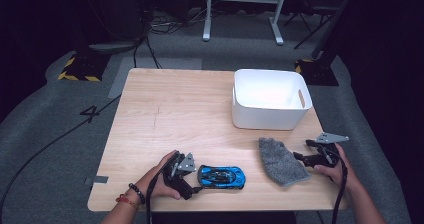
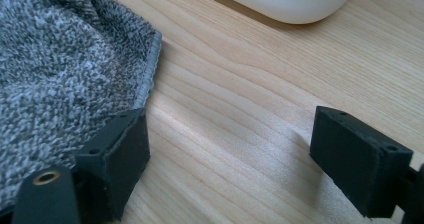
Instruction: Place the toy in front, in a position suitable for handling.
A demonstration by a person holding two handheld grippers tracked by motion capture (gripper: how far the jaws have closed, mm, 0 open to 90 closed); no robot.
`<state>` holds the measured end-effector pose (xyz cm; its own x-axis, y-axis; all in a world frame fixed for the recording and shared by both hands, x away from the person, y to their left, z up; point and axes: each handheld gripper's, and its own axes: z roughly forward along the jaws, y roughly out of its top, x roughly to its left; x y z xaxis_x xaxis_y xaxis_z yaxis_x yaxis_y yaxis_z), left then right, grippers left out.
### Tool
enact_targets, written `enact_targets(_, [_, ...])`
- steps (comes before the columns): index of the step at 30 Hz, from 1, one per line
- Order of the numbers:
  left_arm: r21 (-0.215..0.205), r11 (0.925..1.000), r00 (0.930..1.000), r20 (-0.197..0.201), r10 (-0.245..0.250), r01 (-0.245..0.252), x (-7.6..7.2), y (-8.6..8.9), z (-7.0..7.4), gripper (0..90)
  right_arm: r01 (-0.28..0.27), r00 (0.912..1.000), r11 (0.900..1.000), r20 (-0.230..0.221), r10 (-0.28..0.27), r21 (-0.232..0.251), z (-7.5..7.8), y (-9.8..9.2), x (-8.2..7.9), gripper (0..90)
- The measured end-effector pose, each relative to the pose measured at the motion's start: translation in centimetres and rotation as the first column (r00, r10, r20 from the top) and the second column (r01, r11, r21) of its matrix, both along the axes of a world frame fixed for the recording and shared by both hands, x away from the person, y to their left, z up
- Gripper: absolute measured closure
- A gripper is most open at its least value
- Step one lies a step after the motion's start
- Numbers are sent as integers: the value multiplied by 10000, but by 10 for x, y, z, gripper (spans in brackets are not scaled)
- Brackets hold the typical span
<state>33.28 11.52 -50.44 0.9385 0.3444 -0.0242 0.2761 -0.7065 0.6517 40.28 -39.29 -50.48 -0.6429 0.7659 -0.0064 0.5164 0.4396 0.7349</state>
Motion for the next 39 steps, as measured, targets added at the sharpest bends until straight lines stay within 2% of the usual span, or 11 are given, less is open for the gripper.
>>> enact_targets(14, [177,9980,9982,6,-604,604,-7,-22,2,6,61,10000,10000,-59,-62,-44,1,2,0,162])
enact_targets(17, [-95,9994,9994,-20,-347,347,-5,-21,3,140,43,10000,10000,-58,-43,-36,1,4,0,166])
enact_targets(22, [-113,9988,9989,31,-469,470,-5,-24,5,159,-7,10000,9998,-89,6,-179,4,8,-1,224])
enact_targets(23, [-277,9982,9985,22,-540,541,-6,-26,6,158,-73,9999,9999,108,75,-128,9,10,-2,242])
enact_targets(24, [-277,9982,9985,22,-540,541,-6,-26,6,160,-73,9999,9999,108,75,-128,9,10,-2,242])
enact_targets(27, [-337,9982,9987,113,-499,503,-8,-35,8,146,-168,9976,9991,671,141,396,25,15,-4,260])
enact_targets(29, [-264,9980,9983,170,-564,568,-8,-36,8,143,-229,9968,9984,772,189,519,29,16,-4,266])
enact_targets(33, [-430,9966,9975,120,-695,699,-6,-41,9,155,-535,9876,9971,1505,450,533,56,24,-4,291])
enact_targets(34, [-473,9964,9974,147,-701,707,-6,-43,8,155,-535,9876,9971,1505,450,533,56,24,-4,291])
enact_targets(35, [-509,9958,9970,141,-755,762,-5,-46,8,157,-648,9829,9963,1759,540,564,67,28,-4,308])
enact_targets(39, [-364,9953,9955,333,-886,898,-4,-51,7,161,-762,9768,9951,2050,619,629,81,33,-4,332])
